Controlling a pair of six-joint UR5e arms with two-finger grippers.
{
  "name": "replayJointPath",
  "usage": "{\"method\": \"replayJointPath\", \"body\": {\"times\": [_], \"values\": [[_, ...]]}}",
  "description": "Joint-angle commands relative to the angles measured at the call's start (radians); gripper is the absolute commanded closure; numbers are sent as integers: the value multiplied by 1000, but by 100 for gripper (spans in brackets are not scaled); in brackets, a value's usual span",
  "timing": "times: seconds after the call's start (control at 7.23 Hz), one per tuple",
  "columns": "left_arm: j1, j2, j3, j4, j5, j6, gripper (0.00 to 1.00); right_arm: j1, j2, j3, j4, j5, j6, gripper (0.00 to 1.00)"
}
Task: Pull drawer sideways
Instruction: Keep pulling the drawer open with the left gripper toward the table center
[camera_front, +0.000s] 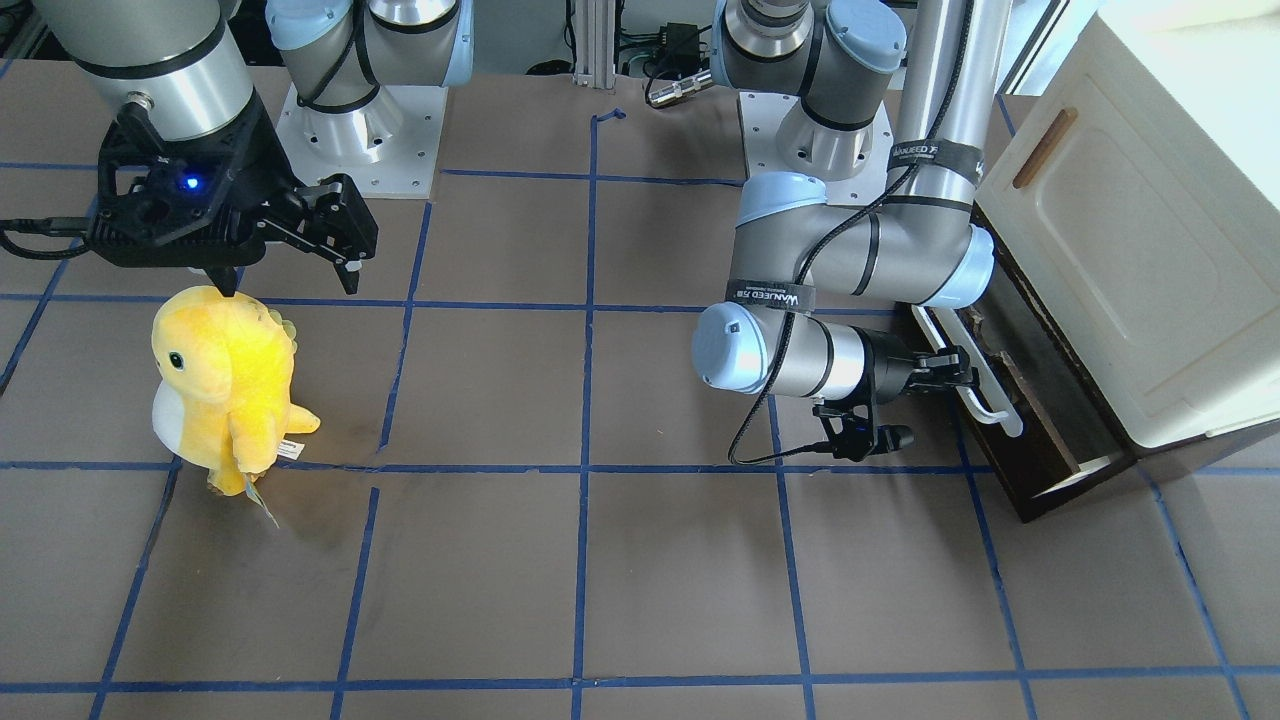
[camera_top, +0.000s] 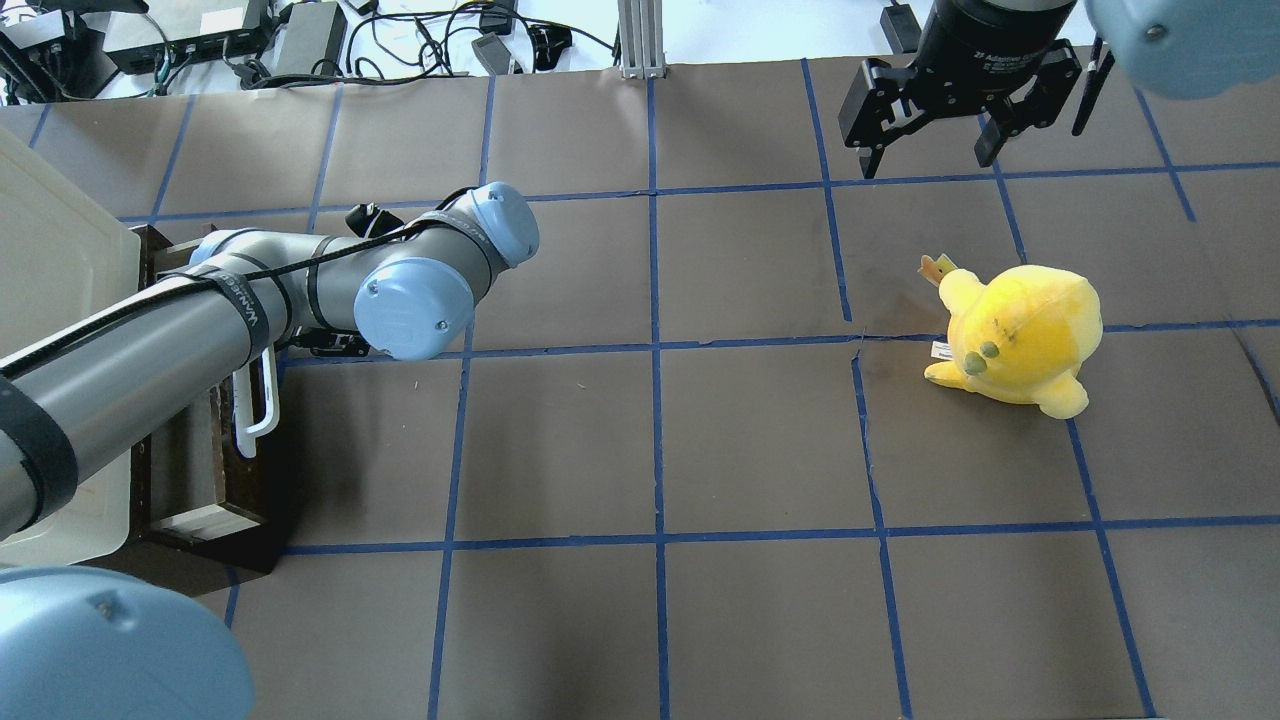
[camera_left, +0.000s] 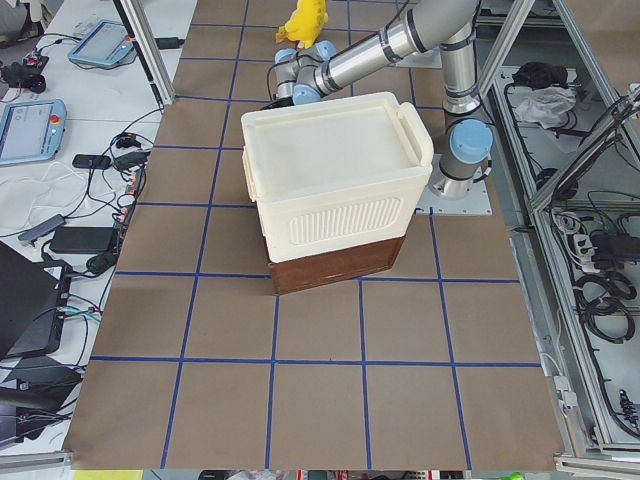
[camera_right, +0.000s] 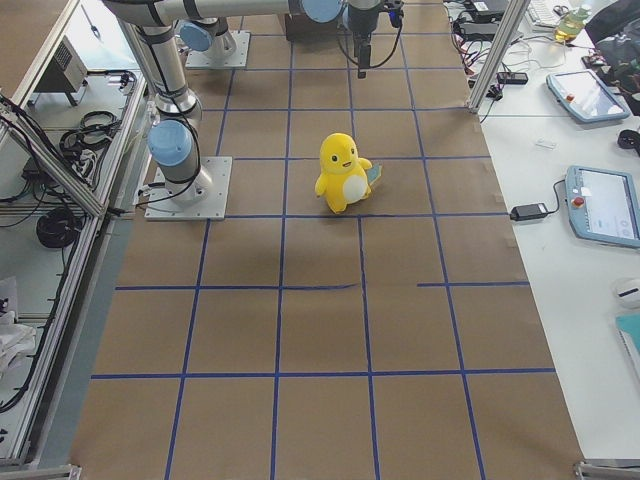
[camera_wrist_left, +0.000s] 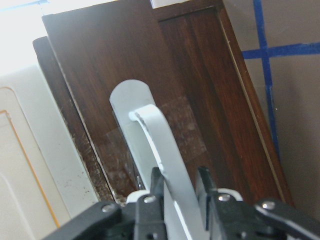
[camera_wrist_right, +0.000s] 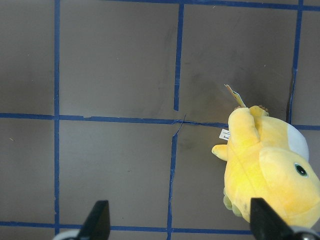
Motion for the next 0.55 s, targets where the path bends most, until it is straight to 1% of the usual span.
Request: {"method": "replayJointPath", "body": {"times": [0.0, 0.41], "values": [[-36, 2, 10, 0, -6, 0, 77, 0, 0, 0, 0, 0, 0, 0], [-51, -3, 30, 0, -32, 0, 77, 0, 0, 0, 0, 0, 0, 0]]}}
